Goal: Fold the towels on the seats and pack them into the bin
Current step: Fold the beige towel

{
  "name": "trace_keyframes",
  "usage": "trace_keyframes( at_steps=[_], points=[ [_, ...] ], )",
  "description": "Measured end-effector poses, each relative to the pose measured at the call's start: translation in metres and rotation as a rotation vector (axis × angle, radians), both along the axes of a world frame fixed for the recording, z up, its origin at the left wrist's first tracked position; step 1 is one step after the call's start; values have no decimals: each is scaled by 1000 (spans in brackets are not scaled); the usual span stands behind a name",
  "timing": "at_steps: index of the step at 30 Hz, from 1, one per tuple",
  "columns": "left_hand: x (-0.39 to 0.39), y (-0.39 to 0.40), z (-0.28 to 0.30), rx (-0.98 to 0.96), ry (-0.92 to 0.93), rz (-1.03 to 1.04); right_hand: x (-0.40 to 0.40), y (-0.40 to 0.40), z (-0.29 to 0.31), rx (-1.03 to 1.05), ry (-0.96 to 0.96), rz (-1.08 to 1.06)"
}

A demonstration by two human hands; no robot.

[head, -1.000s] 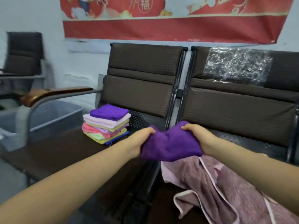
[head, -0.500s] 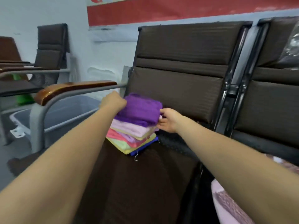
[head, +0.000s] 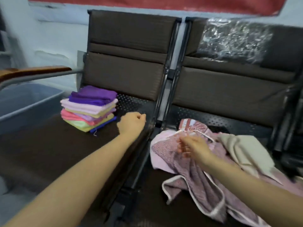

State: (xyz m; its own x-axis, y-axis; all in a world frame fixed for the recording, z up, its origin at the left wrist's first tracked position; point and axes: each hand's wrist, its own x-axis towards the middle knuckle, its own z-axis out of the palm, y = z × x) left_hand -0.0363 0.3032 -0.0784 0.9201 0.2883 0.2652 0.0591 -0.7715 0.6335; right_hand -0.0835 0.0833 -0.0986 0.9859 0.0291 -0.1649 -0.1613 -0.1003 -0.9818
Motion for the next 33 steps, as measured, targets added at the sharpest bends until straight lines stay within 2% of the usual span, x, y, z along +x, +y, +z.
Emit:
trace_keyframes(
  at_steps=[3,7,12,17,19,21,23,25,26,28,29,31,32,33],
  points=[
    [-30,-82,1,-191,190,-232,-37,-36,0,-56,96,-13],
    [-60,-171,-2,-202,297,-379,-64,-111,10,-328,59,-74],
    [-75,-227,-22,-250,382,-464,-63,-192,1,-471,-3,-229],
    [-67,-256,-30,-388,425,-434,-46,-246,-19,-577,-24,-337],
    [-58,-268,-29,-453,418,-410,-35,-258,-23,-511,-25,-419],
    [-48,-279,-35,-485,419,-373,-26,-261,-24,-228,47,-499],
    [-42,-287,-40,-377,405,-375,-19,-262,-27,-13,149,-525],
    [-43,-296,-41,-256,383,-407,-17,-261,-32,-45,208,-473],
    [-41,-300,-42,-262,381,-419,-19,-261,-35,-97,227,-446],
    [-37,-306,-45,-360,357,-410,-20,-262,-38,-168,215,-424],
    [-37,-308,-46,-467,339,-392,-21,-261,-36,-166,195,-419],
    [-37,-308,-36,-757,288,-364,-22,-256,-22,-39,139,-428],
    [-37,-307,-28,-856,248,-347,-23,-253,-12,32,84,-436],
    [-38,-304,-18,-876,194,-341,-24,-250,0,73,13,-437]
  ],
)
